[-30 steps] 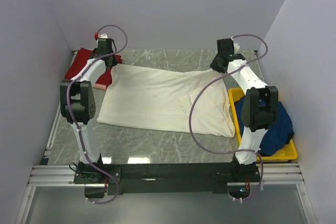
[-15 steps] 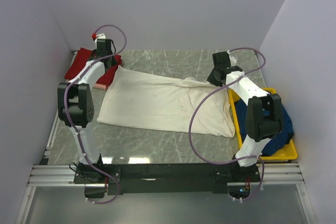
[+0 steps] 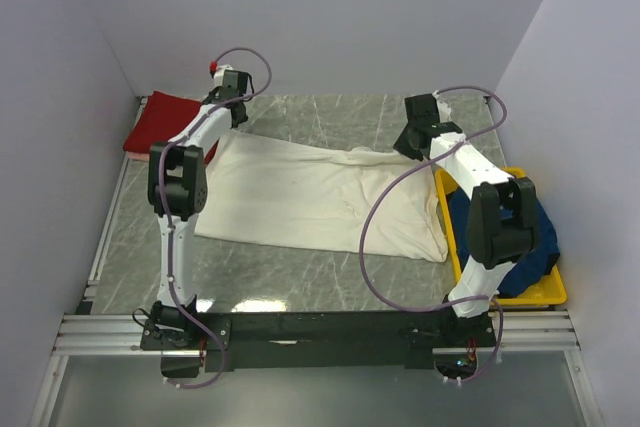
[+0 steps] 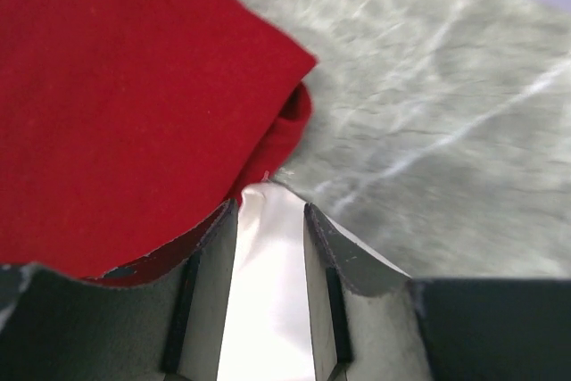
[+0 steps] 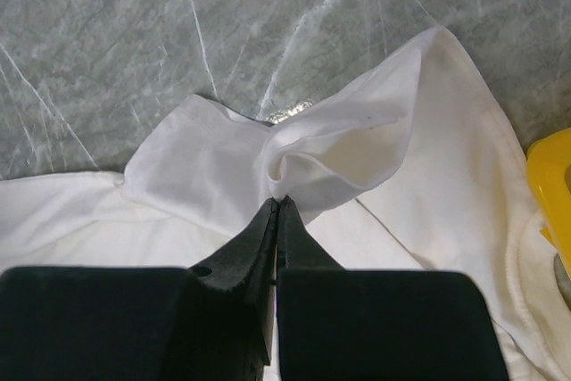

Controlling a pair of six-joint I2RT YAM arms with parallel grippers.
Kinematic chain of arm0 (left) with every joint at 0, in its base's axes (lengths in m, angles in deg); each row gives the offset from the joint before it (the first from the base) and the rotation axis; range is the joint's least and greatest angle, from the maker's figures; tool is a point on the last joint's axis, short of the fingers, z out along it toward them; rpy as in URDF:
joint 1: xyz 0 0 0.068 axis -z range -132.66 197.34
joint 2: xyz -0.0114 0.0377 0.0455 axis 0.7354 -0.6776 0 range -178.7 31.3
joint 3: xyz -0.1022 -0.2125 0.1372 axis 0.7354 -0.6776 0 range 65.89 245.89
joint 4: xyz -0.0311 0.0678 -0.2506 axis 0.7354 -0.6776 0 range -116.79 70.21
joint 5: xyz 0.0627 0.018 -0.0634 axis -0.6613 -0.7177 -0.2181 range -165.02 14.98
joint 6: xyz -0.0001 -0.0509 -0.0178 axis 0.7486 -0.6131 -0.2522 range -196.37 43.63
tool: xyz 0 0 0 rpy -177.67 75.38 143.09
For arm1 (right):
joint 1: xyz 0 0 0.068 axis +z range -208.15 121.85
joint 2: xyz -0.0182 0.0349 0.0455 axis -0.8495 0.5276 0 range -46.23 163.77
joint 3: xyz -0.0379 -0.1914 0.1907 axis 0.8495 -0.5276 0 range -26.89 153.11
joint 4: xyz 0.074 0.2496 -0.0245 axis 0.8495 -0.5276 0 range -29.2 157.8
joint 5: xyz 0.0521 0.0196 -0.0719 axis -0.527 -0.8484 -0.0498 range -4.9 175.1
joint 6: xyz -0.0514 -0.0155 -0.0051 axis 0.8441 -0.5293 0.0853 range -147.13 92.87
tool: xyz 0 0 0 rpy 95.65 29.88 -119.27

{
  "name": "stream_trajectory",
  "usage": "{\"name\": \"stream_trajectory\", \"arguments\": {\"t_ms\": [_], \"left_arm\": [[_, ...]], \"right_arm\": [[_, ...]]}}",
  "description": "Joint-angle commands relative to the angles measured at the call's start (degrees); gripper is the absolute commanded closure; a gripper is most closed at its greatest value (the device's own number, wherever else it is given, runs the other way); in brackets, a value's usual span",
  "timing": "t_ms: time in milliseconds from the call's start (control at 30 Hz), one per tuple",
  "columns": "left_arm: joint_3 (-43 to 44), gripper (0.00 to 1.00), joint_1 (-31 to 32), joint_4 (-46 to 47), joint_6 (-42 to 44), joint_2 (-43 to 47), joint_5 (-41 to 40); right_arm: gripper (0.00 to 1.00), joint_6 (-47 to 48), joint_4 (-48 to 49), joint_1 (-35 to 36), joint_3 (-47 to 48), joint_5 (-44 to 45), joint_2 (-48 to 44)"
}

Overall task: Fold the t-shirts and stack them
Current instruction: Fold the tshirt

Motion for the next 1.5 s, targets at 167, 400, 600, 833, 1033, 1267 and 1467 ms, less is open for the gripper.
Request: {"name": "stream_trajectory", "arguments": {"t_ms": [167, 400, 600, 833, 1033, 1267, 1467], "left_arm": [[7.6, 0.59, -0.1, -4.0, 1.8, -5.6, -3.9], [7.1, 0.68, -0.1, -2.2, 2.4, -6.1, -4.2], [6.4, 0.88, -0.1, 0.3, 3.8, -5.4, -2.8], [6.0, 1.0, -0.1, 0.5, 4.7, -3.5, -3.7], [-0.7, 1.0, -0.3, 5.2, 4.0, 2.9, -3.2], [-8.9, 1.0, -1.5, 9.5, 1.6, 9.7, -0.2], [-17.7, 1.0, -3.3, 15.7, -0.1, 15.8, 4.2]], "right_arm": [[1.0, 0.2, 1.1, 0.1, 3.3, 0.5, 1.4], [1.0, 0.3, 1.2, 0.1, 3.4, 0.6, 1.8], [1.0, 0.3, 1.4, 0.0, 2.4, 0.8, 1.2], [1.0, 0.0, 1.1, 0.0, 1.5, 0.9, -0.4], [1.0, -0.7, 0.9, 0.0, -1.9, 0.9, -4.5], [1.0, -1.4, 1.5, 0.1, -7.9, 0.2, -10.6], [1.0, -1.8, 1.8, 0.1, -13.4, -0.2, -15.7]]}}
